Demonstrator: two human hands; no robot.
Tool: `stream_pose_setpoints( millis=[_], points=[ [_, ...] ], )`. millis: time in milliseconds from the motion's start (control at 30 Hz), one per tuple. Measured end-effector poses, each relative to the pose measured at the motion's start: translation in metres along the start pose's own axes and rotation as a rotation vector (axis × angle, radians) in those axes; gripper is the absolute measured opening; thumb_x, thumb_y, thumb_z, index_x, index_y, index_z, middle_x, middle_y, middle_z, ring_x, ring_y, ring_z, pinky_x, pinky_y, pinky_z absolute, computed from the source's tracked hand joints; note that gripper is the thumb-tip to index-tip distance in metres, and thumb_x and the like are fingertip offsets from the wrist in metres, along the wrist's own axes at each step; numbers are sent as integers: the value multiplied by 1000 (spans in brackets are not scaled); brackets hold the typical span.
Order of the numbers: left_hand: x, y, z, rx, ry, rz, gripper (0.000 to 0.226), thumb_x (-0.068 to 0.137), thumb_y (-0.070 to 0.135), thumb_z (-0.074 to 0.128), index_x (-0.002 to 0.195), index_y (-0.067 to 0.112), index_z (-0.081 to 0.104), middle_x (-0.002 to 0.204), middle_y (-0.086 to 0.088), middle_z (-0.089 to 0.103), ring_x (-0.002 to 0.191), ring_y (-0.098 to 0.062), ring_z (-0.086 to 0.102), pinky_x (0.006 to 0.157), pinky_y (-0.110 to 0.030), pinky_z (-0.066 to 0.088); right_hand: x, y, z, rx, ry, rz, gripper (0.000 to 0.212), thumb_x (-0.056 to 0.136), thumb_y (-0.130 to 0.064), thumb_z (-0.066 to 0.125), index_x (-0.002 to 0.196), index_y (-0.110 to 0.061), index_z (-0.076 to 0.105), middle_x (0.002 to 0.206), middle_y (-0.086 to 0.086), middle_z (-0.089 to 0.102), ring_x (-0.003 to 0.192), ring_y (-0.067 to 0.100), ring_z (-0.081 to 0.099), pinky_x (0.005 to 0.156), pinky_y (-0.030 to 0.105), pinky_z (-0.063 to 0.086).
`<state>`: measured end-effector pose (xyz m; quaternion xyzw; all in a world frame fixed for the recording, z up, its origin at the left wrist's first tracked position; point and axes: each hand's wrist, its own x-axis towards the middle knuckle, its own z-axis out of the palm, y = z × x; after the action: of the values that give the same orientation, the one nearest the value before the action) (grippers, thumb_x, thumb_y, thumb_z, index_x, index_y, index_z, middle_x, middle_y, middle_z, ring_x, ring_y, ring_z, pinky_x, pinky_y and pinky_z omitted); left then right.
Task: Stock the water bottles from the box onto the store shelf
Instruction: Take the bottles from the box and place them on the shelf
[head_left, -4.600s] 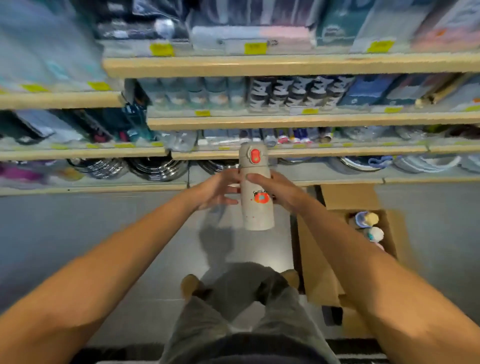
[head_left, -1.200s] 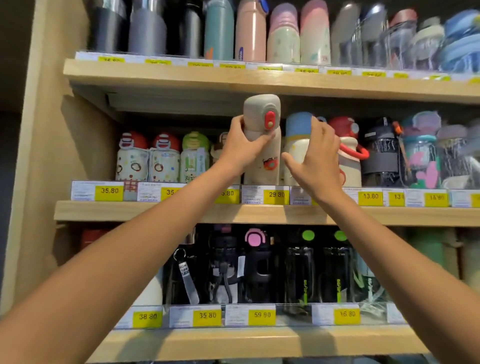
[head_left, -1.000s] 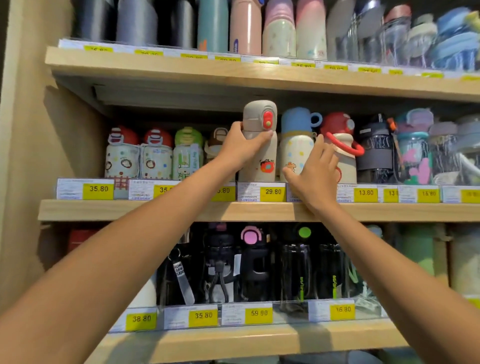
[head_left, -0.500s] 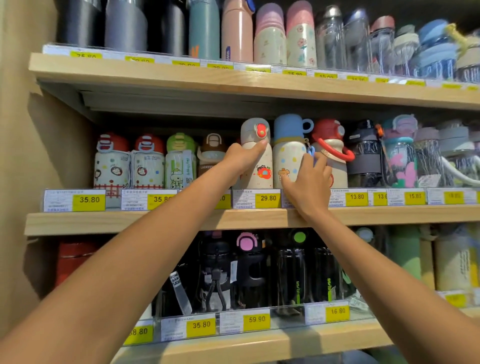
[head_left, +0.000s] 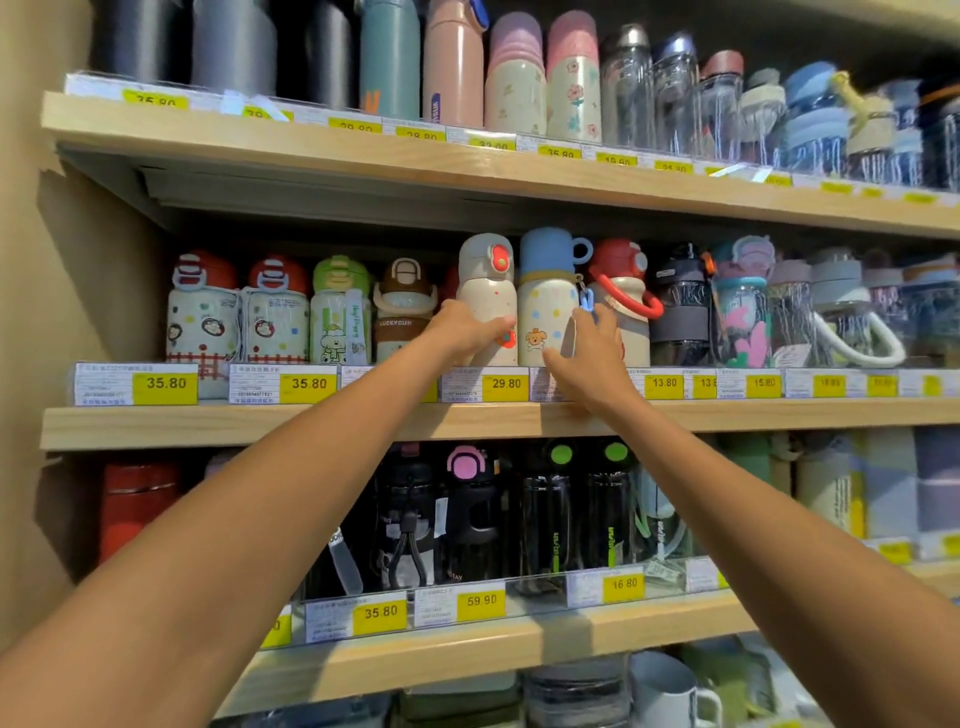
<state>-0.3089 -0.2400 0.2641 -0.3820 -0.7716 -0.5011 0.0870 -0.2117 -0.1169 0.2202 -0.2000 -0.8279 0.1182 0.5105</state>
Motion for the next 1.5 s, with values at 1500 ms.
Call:
stream_pose_setpoints(
  millis=[1500],
  points=[
    [-424, 73, 809, -199, -1242, -281, 37, 94, 16, 55, 129, 6, 52, 131, -8, 56, 112, -19, 59, 60, -12, 42, -509, 663, -309, 214, -291, 1394, 26, 96, -15, 46, 113, -1, 60, 112, 19, 67, 80, 17, 57, 67, 27, 43]
  ],
)
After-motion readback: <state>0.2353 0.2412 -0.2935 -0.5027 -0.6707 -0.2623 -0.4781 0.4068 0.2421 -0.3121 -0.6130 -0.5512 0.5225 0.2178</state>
